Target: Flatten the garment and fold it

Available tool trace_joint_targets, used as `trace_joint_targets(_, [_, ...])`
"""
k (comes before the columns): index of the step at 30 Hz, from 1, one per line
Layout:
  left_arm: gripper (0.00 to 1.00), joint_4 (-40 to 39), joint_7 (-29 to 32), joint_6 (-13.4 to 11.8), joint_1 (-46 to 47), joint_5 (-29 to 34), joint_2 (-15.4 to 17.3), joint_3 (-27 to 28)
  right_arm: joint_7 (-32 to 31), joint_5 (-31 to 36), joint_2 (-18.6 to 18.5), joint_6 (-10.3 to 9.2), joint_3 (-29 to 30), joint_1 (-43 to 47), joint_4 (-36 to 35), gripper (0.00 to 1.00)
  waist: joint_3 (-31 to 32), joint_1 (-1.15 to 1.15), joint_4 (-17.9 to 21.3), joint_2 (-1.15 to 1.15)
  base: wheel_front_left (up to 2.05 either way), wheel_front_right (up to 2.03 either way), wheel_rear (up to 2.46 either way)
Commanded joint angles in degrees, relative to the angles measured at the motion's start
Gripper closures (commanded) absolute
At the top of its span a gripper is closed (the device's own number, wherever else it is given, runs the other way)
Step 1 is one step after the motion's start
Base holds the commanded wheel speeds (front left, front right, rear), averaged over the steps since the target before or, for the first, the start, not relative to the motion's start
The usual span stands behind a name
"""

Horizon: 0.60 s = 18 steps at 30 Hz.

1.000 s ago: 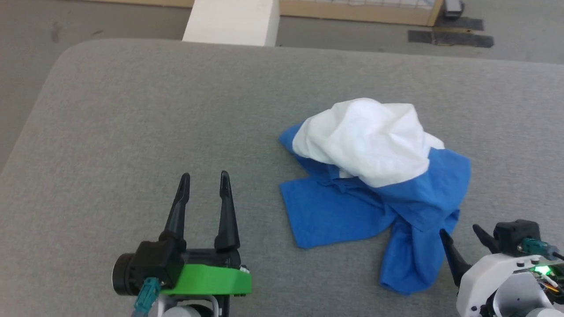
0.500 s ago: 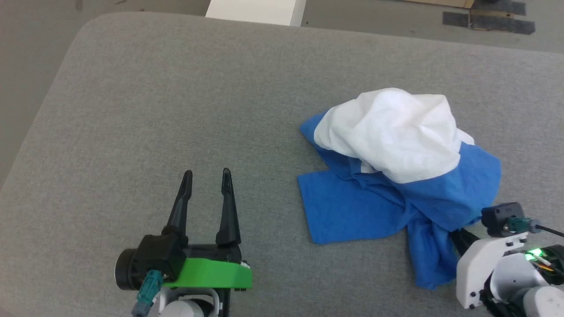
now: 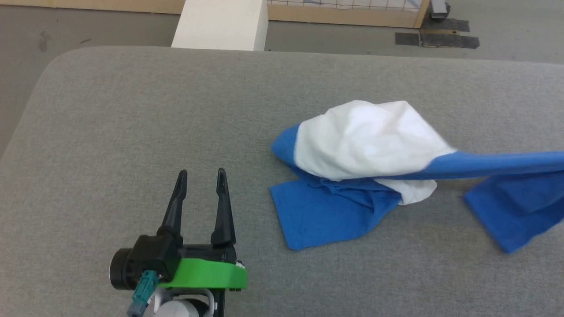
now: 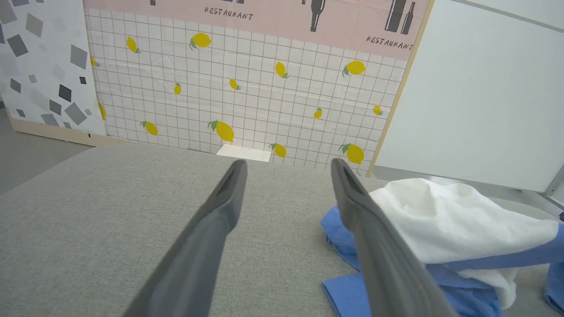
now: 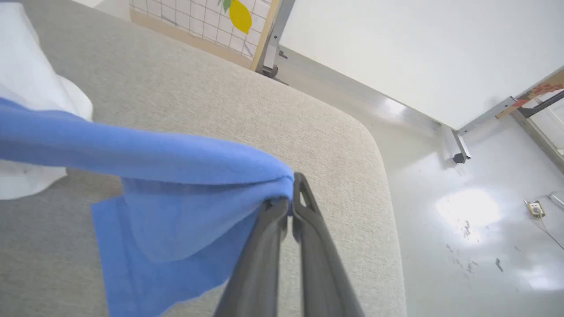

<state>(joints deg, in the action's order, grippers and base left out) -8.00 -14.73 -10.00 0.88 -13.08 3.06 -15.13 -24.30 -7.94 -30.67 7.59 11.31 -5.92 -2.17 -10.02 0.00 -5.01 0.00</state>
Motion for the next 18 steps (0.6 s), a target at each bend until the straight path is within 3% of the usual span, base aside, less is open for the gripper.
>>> trace_joint_targets(1, [0.0,0.2,-0.3,0.4,-0.2,0.5,-0.2,0.2,0.8,1.3,-1.1,-0.1,1.3,-0.7,1.9,1.0,-0.3,0.0,-0.1,0.0,0.0,0.0,0.0])
trace_joint_targets(5, [0.0,0.9,-0.3,1.0,-0.1,1.1,-0.2,-0.2,3.1,3.8,-2.6,-0.1,4.7,0.2,8.7,1.0,-1.3,0.0,-1.0,0.0,0.0,0.0,0.0])
trace_joint_targets(11, [0.0,2.2,-0.3,1.8,0.4,1.6,-0.2,-0.9,6.9,4.6,0.9,-0.1,6.6,1.2,19.6,1.0,-2.3,0.0,-2.3,0.0,0.0,0.0,0.0])
trace_joint_targets(12, [0.0,2.3,-0.3,1.9,0.5,1.6,-0.2,-1.0,7.8,4.8,1.5,-0.1,6.5,1.0,20.8,0.77,-2.3,0.0,-2.4,0.0,0.0,0.0,0.0])
trace_joint_targets(13, [0.0,2.6,-0.3,1.9,0.6,1.7,-0.2,-1.1,8.8,4.9,2.1,-0.1,6.2,0.7,22.0,0.0,-2.3,0.0,-2.3,0.0,0.0,0.0,0.0])
trace_joint_targets(18, [0.0,3.7,-0.3,2.2,0.6,1.5,-0.2,-1.1,12.9,2.6,4.4,-0.1,5.1,-2.9,23.5,0.0,0.0,0.0,-0.7,0.0,0.0,0.0,0.0])
